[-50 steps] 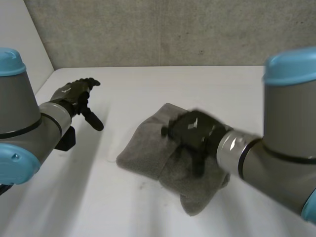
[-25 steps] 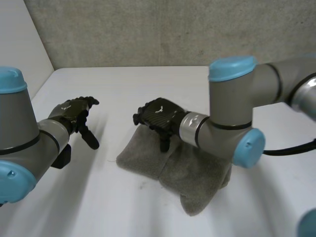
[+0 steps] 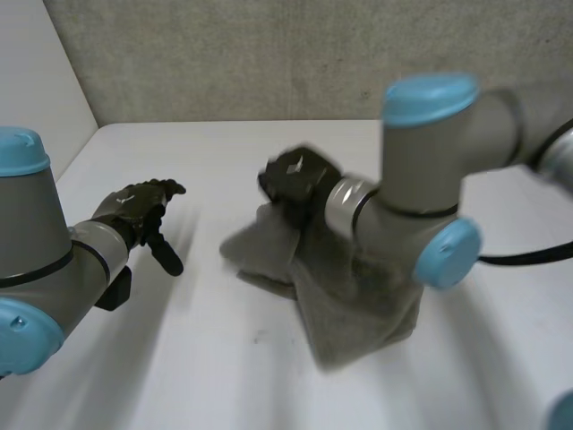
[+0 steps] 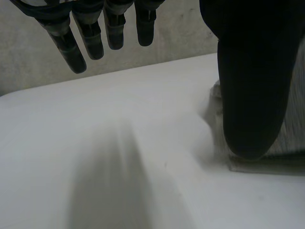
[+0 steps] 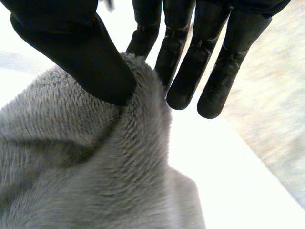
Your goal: Fold the towel.
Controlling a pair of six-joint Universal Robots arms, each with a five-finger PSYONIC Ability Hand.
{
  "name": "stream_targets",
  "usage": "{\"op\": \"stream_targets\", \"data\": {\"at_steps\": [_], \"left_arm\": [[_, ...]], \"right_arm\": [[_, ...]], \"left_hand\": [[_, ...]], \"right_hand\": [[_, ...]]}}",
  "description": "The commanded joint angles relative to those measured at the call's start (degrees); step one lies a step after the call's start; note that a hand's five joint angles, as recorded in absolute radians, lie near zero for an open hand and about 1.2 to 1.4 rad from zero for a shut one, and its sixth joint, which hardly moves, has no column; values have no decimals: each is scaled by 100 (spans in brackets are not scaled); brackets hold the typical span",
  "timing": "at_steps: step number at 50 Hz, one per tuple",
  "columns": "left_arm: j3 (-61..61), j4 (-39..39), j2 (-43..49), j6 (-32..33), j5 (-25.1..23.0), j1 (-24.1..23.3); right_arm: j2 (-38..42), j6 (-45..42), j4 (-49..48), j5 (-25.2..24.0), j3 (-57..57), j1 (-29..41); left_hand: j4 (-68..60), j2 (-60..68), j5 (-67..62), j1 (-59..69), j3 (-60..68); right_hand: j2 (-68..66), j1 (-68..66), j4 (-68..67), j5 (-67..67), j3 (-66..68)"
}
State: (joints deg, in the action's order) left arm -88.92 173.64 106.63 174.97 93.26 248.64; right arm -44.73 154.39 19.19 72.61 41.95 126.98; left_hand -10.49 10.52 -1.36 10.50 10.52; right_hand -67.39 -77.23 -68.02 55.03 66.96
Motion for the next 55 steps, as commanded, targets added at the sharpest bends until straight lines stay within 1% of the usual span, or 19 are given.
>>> {"op": "stream_targets", "data": {"at_steps": [1, 9, 15, 23, 26, 28, 29, 30, 31, 33, 35, 40, 41, 42, 43, 44, 45, 47, 55], "left_arm": [[181, 170, 60, -7, -360, -79], [558, 557, 446, -103, -1019, -289], [973, 610, 886, -192, -1082, -430], [1623, 592, 1677, -798, -1091, -659], [1693, 575, 1888, -1035, -1099, -738], [1667, 575, 2037, -1237, -1091, -843], [1667, 575, 2038, -1238, -1091, -843], [1650, 575, 2090, -1290, -1065, -878], [1649, 575, 2090, -1290, -1064, -878], [1597, 566, 2099, -1299, -1021, -879], [1597, 566, 2073, -1299, -1020, -878], [1588, 522, 1968, -1317, -1020, -835], [1562, 444, 1941, -1317, -1029, -834], [1561, 443, 1941, -1317, -1029, -834], [1518, 391, 1950, -1308, -1038, -834], [1518, 390, 1950, -1308, -1038, -834], [1448, 373, 1950, -1299, -1038, -843], [1378, 381, 1984, -1264, -1029, -843], [1342, 408, 2108, -1255, -968, -843]], "right_arm": [[-1623, 1425, -871, 34, 751, -498], [-2829, 1752, -1542, 60, 1780, -788], [-3059, 1744, -1462, -1, 2186, -859], [-3349, 1691, -1436, -28, 2810, -912], [-3428, 1621, -1454, -19, 2968, -947], [-3437, 1551, -1462, -19, 3064, -982], [-3437, 1550, -1462, -19, 3065, -982], [-3437, 1516, -1471, -10, 3082, -991], [-3437, 1472, -1480, 7, 3100, -1000], [-3437, 1445, -1489, 34, 3100, -1017], [-3428, 1427, -1489, 43, 3100, -1052], [-3375, 1418, -1498, 69, 3100, -1070], [-3349, 1427, -1498, 69, 3100, -1070], [-3332, 1427, -1506, 69, 3109, -1070], [-3332, 1427, -1506, 69, 3109, -1070], [-3297, 1427, -1506, 69, 3109, -1070], [-3262, 1427, -1506, 69, 3126, -1070], [-3235, 1427, -1506, 69, 3109, -1070], [-3200, 1427, -1515, 78, 3126, -1114]], "left_hand": [[-174, 172, -88, 174, 172], [-191, 188, -104, 190, 188], [-174, 172, -88, 174, 172], [-426, 424, -340, 426, 424], [-1200, 1198, -1114, 1200, 1198], [-2637, 2635, -2551, 2637, 2635], [-2647, 2644, -2560, 2646, 2644], [-3896, 3893, -3809, 3895, 3893], [-3908, 3906, -3822, 3908, 3906], [-5518, 5516, -5432, 5518, 5516], [-5623, 5621, -5537, 5623, 5621], [-5441, 5438, -5354, 5440, 5438], [-4773, 4771, -4687, 4773, 4771], [-4766, 4764, -4680, 4766, 4764], [-3784, 3781, -3697, 3783, 3781], [-3774, 3772, -3688, 3773, 3772], [-2875, 2872, -2788, 2874, 2872], [-2416, 2414, -2330, 2415, 2414], [-2361, 2359, -2275, 2360, 2359]], "right_hand": [[-1261, -277, -1198, 1497, 1304], [-1261, -277, -1198, 1497, 1304], [-1261, -277, -1198, 1497, 1304], [-1261, -277, -1198, 1497, 1304], [-1261, -277, -1198, 1497, 1304], [-1261, -277, -1198, 1497, 1304], [-1261, -277, -1198, 1497, 1304], [-1261, -277, -1198, 1497, 1304], [-1261, -277, -1198, 1497, 1304], [-1261, -277, -1198, 1497, 1304], [-1261, -277, -1198, 1497, 1304], [-1261, -277, -1198, 1497, 1304], [-1261, -277, -1198, 1497, 1304], [-1261, -277, -1198, 1497, 1304], [-1261, -277, -1198, 1497, 1304], [-1261, -277, -1198, 1497, 1304], [-1261, -277, -1198, 1497, 1304], [-1261, -277, -1198, 1497, 1304], [-1261, -277, -1198, 1497, 1304]]}}
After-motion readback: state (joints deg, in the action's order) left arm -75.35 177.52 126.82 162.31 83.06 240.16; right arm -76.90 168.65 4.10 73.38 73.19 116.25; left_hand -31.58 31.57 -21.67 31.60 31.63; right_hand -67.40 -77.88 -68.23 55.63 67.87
